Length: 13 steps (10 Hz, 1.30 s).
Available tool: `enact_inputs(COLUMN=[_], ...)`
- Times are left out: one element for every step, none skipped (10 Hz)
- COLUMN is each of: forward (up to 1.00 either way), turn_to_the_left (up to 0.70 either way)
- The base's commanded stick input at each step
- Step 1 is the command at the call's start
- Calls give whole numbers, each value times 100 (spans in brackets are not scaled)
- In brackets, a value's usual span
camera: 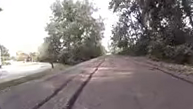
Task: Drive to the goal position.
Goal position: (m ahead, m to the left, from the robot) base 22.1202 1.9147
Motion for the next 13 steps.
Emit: enact_inputs(forward=[70,70,70,70,70,70,70,70,70,70,70,70,70], turn_to_the_left=[0,0,0,0,0,0,0,0,0,0,0,0,0])
